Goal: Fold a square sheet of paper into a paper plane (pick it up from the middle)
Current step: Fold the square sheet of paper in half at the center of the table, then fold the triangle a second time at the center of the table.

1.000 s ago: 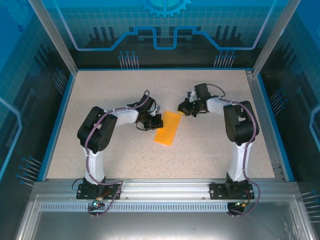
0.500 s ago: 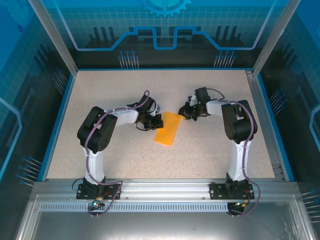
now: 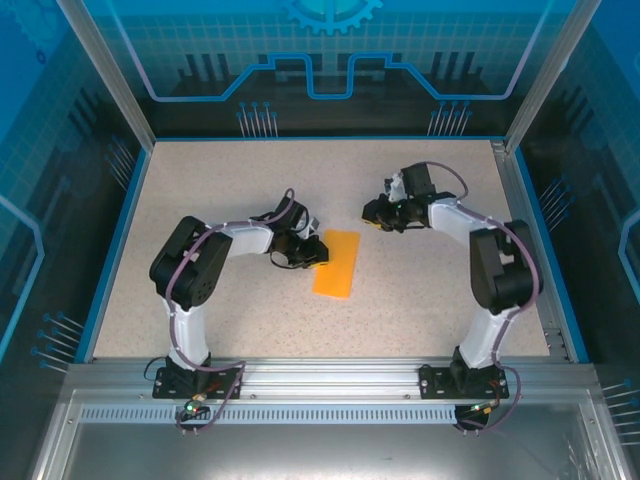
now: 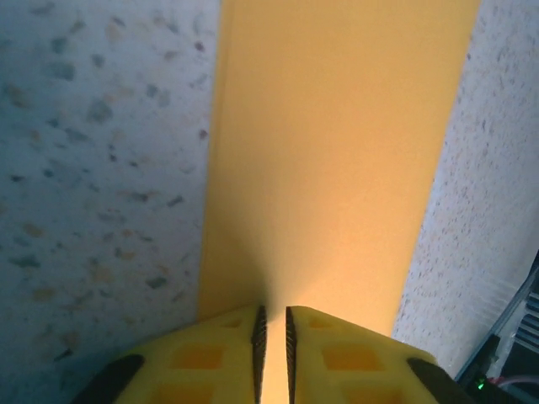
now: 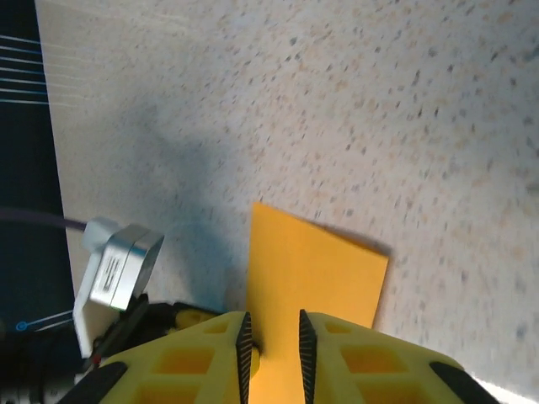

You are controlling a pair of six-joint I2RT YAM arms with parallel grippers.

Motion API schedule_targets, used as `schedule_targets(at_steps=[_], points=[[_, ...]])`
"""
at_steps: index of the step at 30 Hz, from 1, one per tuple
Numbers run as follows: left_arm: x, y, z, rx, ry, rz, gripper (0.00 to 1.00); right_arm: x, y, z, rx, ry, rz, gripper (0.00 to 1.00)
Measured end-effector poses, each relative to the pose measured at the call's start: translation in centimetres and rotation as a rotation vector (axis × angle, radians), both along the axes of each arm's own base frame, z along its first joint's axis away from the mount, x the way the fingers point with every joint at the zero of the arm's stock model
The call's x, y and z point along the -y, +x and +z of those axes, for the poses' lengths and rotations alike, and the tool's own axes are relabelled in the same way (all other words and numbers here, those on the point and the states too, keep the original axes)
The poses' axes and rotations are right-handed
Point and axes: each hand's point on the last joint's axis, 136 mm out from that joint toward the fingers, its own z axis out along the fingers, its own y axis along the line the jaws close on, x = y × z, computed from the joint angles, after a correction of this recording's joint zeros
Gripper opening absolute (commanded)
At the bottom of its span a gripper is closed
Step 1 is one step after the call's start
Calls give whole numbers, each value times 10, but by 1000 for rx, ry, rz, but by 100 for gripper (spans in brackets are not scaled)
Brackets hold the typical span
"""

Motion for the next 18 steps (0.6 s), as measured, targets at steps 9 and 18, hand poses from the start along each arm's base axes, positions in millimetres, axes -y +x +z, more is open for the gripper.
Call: schedule_targets(at_steps=[9, 18], points=[[-15, 0, 36, 53, -32, 52, 45, -17, -90, -38, -87, -121, 18, 27], [-44, 22, 46, 51, -96, 128, 49, -50, -110, -41, -89, -85, 64, 32]])
